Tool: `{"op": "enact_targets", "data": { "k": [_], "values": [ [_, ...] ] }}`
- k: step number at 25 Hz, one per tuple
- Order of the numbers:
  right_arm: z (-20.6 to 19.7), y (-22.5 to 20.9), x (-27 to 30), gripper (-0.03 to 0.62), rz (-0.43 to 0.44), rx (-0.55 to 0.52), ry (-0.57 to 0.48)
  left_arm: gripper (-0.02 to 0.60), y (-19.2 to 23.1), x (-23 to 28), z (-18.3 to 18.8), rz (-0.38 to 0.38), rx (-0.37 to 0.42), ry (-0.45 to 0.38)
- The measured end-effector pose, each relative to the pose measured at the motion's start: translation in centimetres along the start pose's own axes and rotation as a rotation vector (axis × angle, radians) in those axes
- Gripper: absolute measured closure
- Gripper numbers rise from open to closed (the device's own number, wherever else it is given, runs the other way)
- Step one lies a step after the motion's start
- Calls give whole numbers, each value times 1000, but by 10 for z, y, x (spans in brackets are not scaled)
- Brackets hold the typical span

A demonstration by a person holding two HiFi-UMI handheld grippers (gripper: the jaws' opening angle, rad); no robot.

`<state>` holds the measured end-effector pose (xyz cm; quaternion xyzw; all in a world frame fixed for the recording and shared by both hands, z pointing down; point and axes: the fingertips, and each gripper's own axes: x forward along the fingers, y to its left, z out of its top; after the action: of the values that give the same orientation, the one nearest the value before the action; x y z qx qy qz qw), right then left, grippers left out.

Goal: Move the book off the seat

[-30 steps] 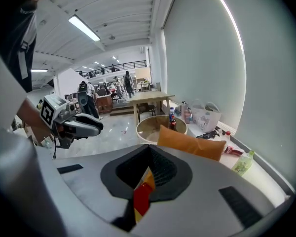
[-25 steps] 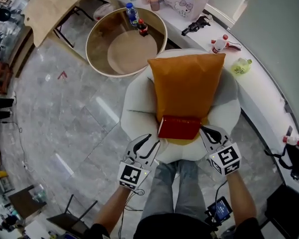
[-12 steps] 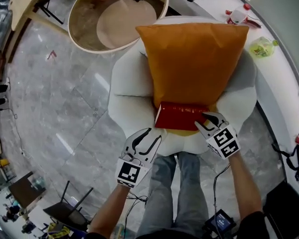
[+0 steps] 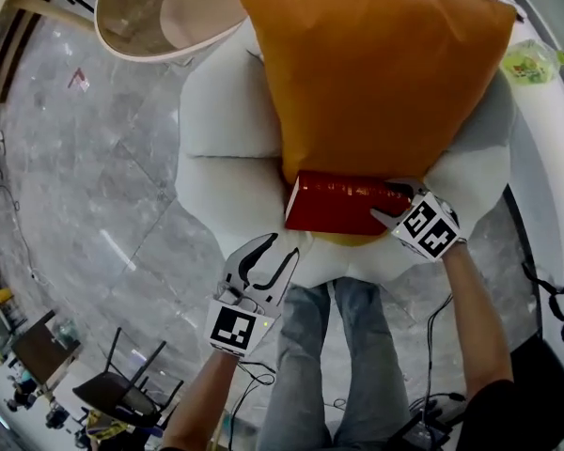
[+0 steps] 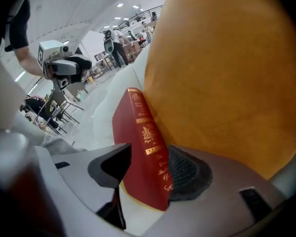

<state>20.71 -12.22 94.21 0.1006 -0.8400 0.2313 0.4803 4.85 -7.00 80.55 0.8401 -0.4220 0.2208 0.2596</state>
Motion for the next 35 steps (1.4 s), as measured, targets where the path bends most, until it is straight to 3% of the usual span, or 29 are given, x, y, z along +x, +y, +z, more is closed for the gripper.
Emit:
{"op": "enact_targets", "data": {
  "k": [2, 6, 10, 15, 19, 24, 28, 31, 35],
  "values": [
    [-11, -5, 17, 355, 38, -56, 53, 422, 0, 6, -11, -2, 38, 16],
    [-21, -10, 32, 342, 122, -99, 125, 422, 1, 8, -26, 3, -32, 16],
    [-19, -9, 33, 339, 202, -107, 159, 422, 2, 8, -31, -1, -18, 26],
    [-24, 26, 9, 341, 421, -92, 274, 423, -1, 8, -24, -23, -16, 23],
    [-36, 49, 5, 341, 384, -232, 323, 422, -10, 9, -14, -49, -1, 16],
    [-37, 53, 2, 351, 406, -238, 355, 423, -14, 9, -13, -67, 3, 14],
    [-47, 67, -3, 342, 438, -358, 441, 423, -19, 4, -19, -75, -3, 24],
    [-49, 70, -1, 310, 384, -460, 465, 422, -22, -1, -24, -81, -2, 29],
    [-67, 90, 5, 292, 393, -439, 488, 422, -25, -5, -30, -86, -11, 40]
  ]
}}
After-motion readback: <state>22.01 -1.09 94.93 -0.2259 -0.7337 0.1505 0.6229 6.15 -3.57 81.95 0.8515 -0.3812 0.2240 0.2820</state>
